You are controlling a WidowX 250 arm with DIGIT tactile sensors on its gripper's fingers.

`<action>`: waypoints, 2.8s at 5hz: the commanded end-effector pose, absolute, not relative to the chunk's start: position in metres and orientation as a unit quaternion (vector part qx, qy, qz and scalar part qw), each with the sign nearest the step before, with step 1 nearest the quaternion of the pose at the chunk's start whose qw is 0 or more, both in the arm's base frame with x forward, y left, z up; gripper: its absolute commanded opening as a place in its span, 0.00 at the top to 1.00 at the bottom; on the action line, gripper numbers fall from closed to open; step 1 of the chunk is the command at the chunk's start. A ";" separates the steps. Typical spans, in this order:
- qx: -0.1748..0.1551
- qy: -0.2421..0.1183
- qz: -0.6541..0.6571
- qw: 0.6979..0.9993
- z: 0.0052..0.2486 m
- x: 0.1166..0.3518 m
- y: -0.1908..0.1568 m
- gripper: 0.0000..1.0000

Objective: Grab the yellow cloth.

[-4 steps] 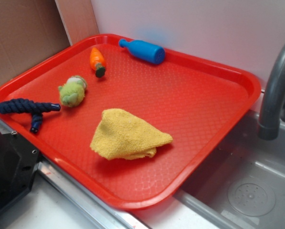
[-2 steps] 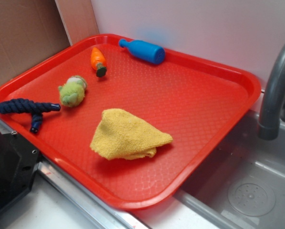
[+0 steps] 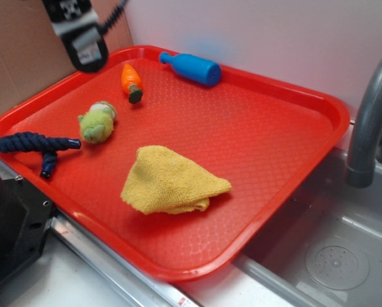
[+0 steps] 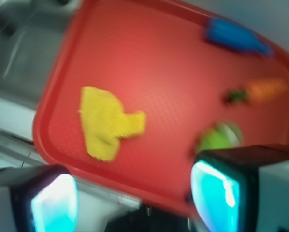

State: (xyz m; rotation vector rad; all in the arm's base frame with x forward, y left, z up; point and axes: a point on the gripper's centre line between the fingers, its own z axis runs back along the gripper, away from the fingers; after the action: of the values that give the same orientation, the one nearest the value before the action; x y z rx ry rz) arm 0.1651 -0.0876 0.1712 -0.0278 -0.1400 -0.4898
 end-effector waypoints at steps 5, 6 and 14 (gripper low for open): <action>-0.034 -0.015 -0.457 0.889 0.063 0.156 -0.105 0.00; -0.037 -0.004 -0.480 0.877 0.025 0.171 -0.113 0.00; -0.005 -0.007 -0.010 1.000 0.178 0.146 -0.027 1.00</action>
State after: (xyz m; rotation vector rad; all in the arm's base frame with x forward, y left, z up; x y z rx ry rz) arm 0.1516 -0.0099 0.1665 -0.0115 0.0204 -0.0297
